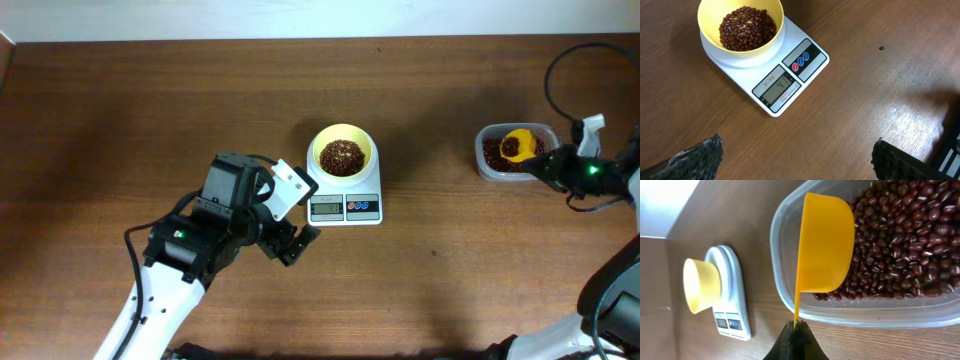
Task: Scoop item into bowl and weigh 50g on scale
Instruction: 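Carry the scoop of beans left over the yellow bowl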
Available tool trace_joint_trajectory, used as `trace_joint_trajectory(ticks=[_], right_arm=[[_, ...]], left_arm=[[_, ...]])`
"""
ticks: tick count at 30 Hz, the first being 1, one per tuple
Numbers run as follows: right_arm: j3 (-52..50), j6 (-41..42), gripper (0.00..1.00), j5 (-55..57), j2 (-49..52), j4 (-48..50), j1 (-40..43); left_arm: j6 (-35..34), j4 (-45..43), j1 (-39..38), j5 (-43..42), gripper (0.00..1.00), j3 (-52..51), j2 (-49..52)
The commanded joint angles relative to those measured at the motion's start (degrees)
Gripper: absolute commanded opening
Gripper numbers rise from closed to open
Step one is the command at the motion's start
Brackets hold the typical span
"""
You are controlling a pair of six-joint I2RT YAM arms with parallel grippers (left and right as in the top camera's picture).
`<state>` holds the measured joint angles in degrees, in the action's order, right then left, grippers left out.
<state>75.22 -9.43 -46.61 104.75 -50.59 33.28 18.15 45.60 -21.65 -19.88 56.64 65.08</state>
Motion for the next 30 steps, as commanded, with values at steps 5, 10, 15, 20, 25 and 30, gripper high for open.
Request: trace_joint_trajectory(ticks=[5, 10, 15, 20, 25, 30], right_arm=[[0.11, -2.38, 0.04, -9.35, 0.61, 0.24, 0.66], [0.11, -2.36, 0.04, -18.82, 0.61, 0.87, 0.09], [0.11, -2.32, 0.04, -19.41, 0.61, 1.70, -4.87], [0.11, -2.10, 0.04, -19.41, 0.61, 4.39, -13.84], [0.11, 3.72, 0.04, -18.73, 0.61, 9.44, -20.59], [0.11, 14.27, 0.04, -18.32, 0.63, 21.99, -26.51]], left_arm=[[-0.37, -0.09, -0.07, 0.17, 0.99, -0.35, -0.70], [-0.37, -0.09, -0.07, 0.17, 0.99, -0.35, -0.70], [-0.37, -0.09, -0.07, 0.17, 0.99, -0.35, -0.70], [-0.37, -0.09, -0.07, 0.17, 0.99, -0.35, -0.70], [-0.37, -0.09, -0.07, 0.17, 0.99, -0.35, -0.70], [-0.37, -0.09, -0.07, 0.17, 0.99, -0.35, -0.70]])
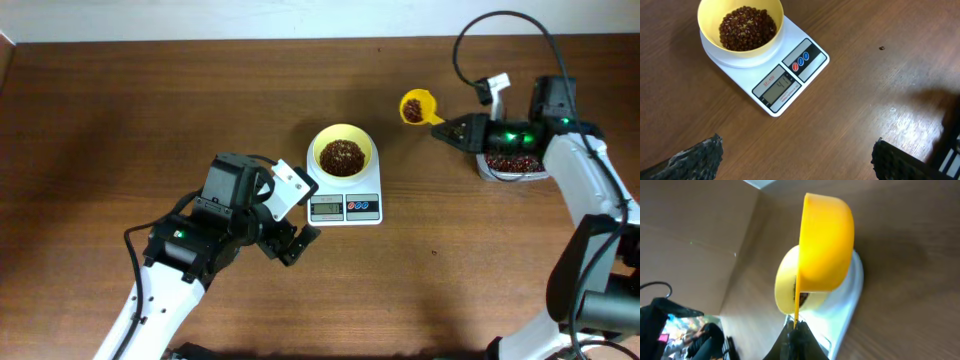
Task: Scoop item into bowl and weigh 50g on scale
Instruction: 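Carry the scoop of beans left over the yellow bowl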
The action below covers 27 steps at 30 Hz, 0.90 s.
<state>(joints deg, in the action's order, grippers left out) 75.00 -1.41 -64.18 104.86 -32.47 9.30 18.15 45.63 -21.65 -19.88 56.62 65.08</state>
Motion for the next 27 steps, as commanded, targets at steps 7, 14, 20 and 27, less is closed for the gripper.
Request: trace_joint_trajectory(ticks=[7, 14, 20, 27], right_arm=[[0.33, 15.10, 0.04, 0.81, 0.52, 10.25, -7.06], [0.33, 15.41, 0.04, 3.41, 0.52, 10.29, -10.80], [0.33, 15.19, 0.04, 3.69, 0.52, 10.40, -11.65], [0.31, 4.35, 0.04, 3.80, 0.52, 7.69, -12.66]], left_arm=[[-0.37, -0.11, -0.07, 0.17, 0.99, -0.33, -0.70], [-0.37, -0.11, -0.07, 0.17, 0.99, -0.33, -0.70], [-0.37, -0.11, -0.07, 0.17, 0.99, -0.33, -0.70], [-0.37, -0.11, -0.07, 0.17, 0.99, -0.33, -0.70]])
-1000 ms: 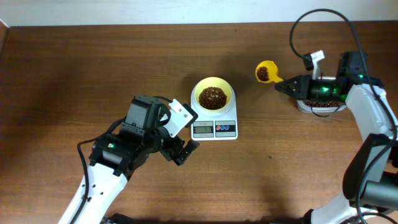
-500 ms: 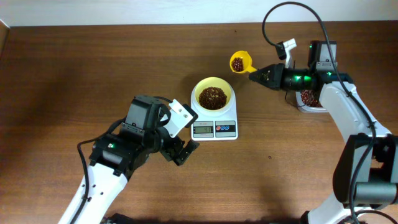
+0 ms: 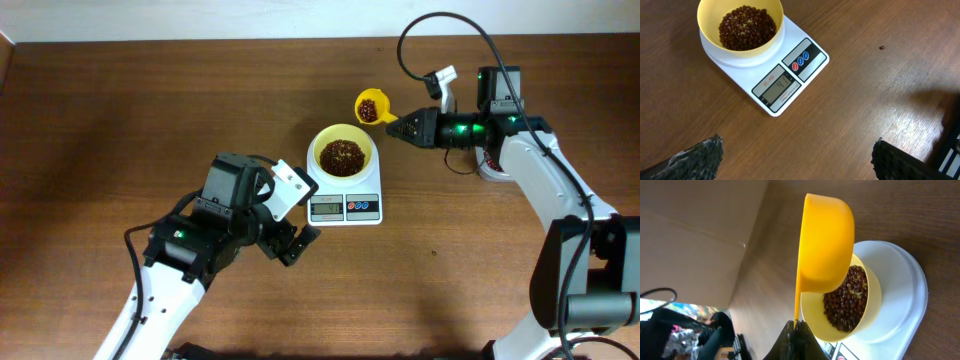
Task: Scoop item into bowl and weigh 50g on scale
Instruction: 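Carry the scoop of beans left over the yellow bowl, then tilt the scoop over the bowl to add beans gradually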
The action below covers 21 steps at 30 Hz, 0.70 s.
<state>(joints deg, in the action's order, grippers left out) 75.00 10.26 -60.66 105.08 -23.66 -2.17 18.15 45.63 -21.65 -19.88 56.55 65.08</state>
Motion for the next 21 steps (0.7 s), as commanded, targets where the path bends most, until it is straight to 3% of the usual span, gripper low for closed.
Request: trace_joint_trajectory(ticks=[1, 12, 17, 21], right_arm=[[0.31, -9.09, 0.04, 0.31, 0.31, -1.51, -1.31], [0.31, -28.57, 0.04, 0.33, 0.31, -1.62, -1.68], [0.31, -31.65, 0.04, 0.31, 0.31, -1.40, -1.68], [0.31, -38.91, 0.04, 0.31, 0.31, -1.40, -2.27]], left_arm=[[-0.37, -0.11, -0.07, 0.17, 0.99, -0.26, -0.70], [-0.37, -0.11, -0.07, 0.17, 0.99, -0.26, -0.70], [-0.37, -0.11, -0.07, 0.17, 0.99, -0.26, -0.70], [-0.37, -0.11, -0.07, 0.17, 0.99, -0.26, -0.70]])
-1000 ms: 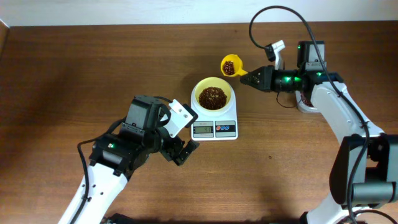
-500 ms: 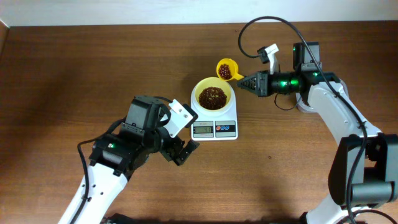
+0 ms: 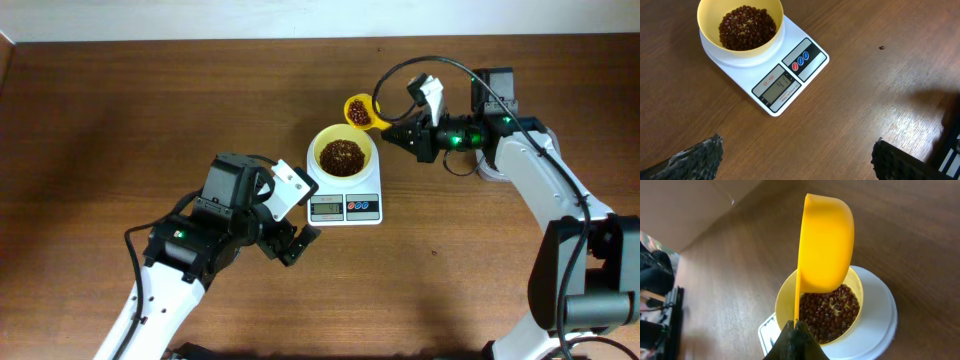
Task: Scoop item into bowl and weigh 50g on scale
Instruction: 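Tilt the scoop over the bowl to add beans gradually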
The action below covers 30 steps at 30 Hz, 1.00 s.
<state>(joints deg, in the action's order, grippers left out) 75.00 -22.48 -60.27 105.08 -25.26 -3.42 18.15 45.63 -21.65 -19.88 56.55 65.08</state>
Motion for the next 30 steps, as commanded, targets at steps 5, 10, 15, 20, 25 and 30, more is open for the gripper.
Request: trace_joint_trajectory(ticks=[5, 10, 15, 20, 25, 30], right_arm=[[0.31, -13.77, 0.04, 3.06, 0.31, 0.22, -3.45], [0.31, -13.77, 0.04, 4.00, 0.31, 0.20, -3.74], [0.31, -15.06, 0.04, 5.09, 0.31, 0.42, -3.74], [0.31, -16.65, 0.04, 8.70, 0.31, 0.42, -3.74], [0.31, -23.76, 0.04, 8.92, 0.31, 0.63, -3.69], [0.31, -27.80, 0.04, 10.23, 0.31, 0.66, -3.69]], left_arm=[[-0.37, -0.11, -0.07, 0.17, 0.99, -0.26, -0.70], [-0.37, -0.11, -0.07, 0.17, 0.99, -0.26, -0.70], [-0.37, -0.11, -0.07, 0.17, 0.99, -0.26, -0.70], [-0.37, -0.11, -0.07, 0.17, 0.99, -0.26, -0.70], [-0.37, -0.11, -0.07, 0.17, 0.99, -0.26, -0.70], [-0.37, -0.11, -0.07, 0.17, 0.99, -0.26, -0.70]])
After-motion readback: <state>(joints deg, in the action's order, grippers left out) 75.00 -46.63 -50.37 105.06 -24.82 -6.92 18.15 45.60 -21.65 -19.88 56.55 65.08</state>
